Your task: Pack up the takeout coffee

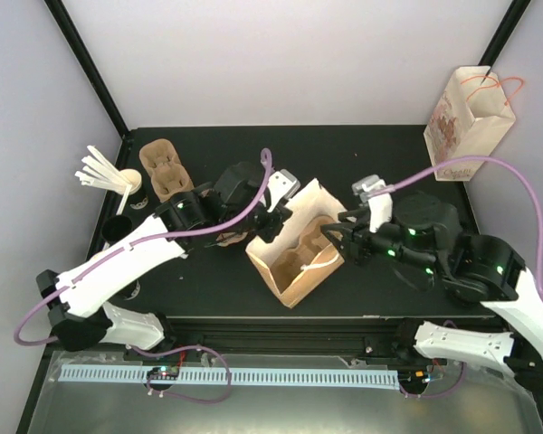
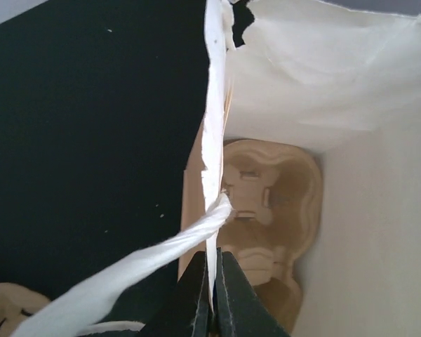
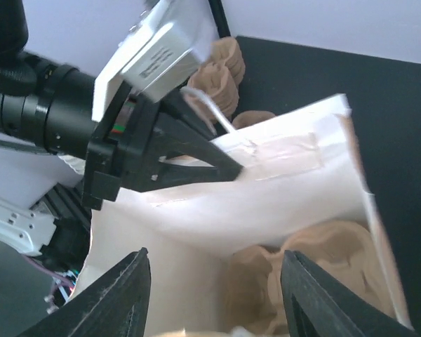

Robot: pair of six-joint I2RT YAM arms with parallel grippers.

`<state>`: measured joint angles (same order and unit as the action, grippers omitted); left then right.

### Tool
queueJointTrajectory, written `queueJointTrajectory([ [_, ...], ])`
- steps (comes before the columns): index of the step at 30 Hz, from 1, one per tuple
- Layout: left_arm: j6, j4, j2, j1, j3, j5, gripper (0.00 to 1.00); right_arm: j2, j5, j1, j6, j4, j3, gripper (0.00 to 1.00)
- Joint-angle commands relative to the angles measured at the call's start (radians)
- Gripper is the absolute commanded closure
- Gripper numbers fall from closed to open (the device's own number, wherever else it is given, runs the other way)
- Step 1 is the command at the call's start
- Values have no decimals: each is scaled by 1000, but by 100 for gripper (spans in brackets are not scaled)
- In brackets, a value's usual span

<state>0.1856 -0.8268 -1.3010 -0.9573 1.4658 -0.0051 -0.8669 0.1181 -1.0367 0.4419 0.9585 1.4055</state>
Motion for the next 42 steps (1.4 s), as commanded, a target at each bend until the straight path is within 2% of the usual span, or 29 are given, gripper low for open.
queueJointTrajectory([
  [1, 102, -89, -87, -3, 130, 67, 99, -119, -24, -2, -76, 134, 97, 48],
  [8, 188, -205, -208, -4, 288, 169, 99, -295, 106, -3, -123, 311, 239, 51],
  [11, 188, -260, -237, -3, 323, 168, 98, -297, 83, -1, -138, 315, 235, 52],
  [14, 203, -256, -250, -3, 317, 214, 98, -336, 42, -1, -150, 368, 215, 66],
  [19, 249, -200, -260, 0, 271, 320, 98, -348, -19, -2, -168, 340, 96, 98],
  [22, 267, -188, -260, 3, 255, 342, 98, -321, -38, -2, -172, 281, 4, 99],
  [25, 277, -176, -254, 7, 235, 354, 98, -345, -69, -2, -171, 302, -29, 99],
  [34, 285, -64, -204, 52, 66, 372, 98, -302, -138, -1, -138, 255, -166, 99],
  [42, 270, 1, -133, 94, -34, 403, 98, -290, -161, -2, -135, 233, -158, 99],
])
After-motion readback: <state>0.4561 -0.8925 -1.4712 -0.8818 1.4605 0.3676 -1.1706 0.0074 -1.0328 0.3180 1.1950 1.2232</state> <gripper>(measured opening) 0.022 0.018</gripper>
